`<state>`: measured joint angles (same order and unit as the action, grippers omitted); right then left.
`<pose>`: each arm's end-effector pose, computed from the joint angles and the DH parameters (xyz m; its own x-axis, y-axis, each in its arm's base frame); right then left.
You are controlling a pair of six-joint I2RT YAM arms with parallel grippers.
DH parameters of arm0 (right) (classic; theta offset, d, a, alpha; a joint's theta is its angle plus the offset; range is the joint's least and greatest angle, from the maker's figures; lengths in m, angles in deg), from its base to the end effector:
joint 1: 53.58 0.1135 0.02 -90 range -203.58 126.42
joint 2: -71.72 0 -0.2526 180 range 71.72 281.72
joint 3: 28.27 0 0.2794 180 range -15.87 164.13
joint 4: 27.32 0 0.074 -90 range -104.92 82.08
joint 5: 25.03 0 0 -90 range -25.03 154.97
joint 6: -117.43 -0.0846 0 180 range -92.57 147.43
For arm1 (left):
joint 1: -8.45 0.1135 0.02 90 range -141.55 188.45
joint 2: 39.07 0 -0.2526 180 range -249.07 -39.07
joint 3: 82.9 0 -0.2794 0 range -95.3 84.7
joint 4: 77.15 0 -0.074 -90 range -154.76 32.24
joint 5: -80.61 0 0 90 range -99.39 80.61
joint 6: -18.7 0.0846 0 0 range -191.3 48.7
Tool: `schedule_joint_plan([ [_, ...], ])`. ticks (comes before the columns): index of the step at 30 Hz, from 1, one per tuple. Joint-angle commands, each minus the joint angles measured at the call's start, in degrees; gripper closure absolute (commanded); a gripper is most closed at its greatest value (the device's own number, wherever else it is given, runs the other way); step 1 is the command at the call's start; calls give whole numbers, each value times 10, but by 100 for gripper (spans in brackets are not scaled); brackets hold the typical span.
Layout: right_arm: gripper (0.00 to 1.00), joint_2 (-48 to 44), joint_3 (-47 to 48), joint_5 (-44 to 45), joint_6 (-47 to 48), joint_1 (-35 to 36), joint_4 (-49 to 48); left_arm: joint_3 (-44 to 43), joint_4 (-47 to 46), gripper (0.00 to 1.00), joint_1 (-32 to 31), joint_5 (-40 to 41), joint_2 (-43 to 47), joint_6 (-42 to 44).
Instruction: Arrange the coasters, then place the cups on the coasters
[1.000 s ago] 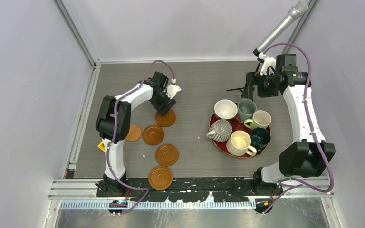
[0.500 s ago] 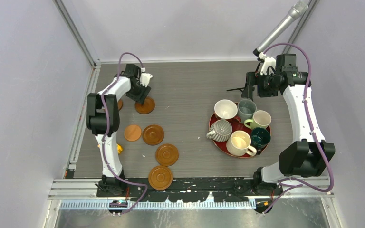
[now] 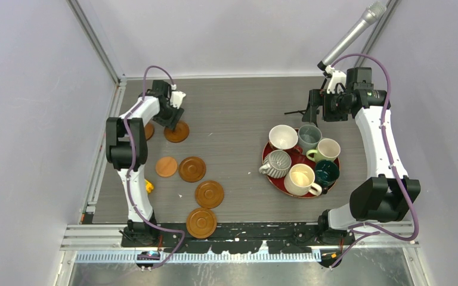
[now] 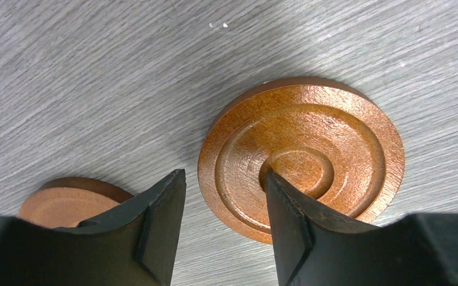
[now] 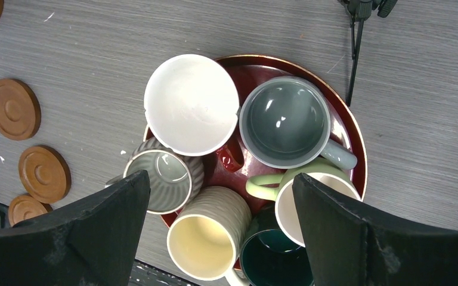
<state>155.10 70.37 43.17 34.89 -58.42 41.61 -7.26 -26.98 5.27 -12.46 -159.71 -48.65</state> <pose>0.3522 0.0017 0.3151 -0.7777 -0.0551 -0.6263 -0.2439 0.9446 0.2197 0.4793 -0.0312 0.1072 -0.8151 0.4304 -0.3876 0.4233 0.8995 0.1086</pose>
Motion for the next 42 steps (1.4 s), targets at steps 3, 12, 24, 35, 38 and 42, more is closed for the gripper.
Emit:
schedule_joint_plan([
  [3, 7, 0, 4, -14, -9, 2, -23, 14, 3, 39, 12, 15, 11, -1],
  [12, 7, 2, 6, -26, -10, 2, -24, 9, 36, 15, 10, -109, 119, 22],
  [24, 6, -2, -9, -65, -18, 2, -37, 130, 196, 5, -39, -299, 226, 272],
  [35, 6, -14, -18, -44, -15, 2, -26, 314, 39, 6, -178, -156, 282, 362],
  [38, 6, -19, -22, -41, -14, 2, -24, 327, 6, 7, -194, -138, 276, 364],
  [42, 6, -26, -27, -40, -13, 2, -23, 311, -3, 8, -198, -135, 262, 361],
])
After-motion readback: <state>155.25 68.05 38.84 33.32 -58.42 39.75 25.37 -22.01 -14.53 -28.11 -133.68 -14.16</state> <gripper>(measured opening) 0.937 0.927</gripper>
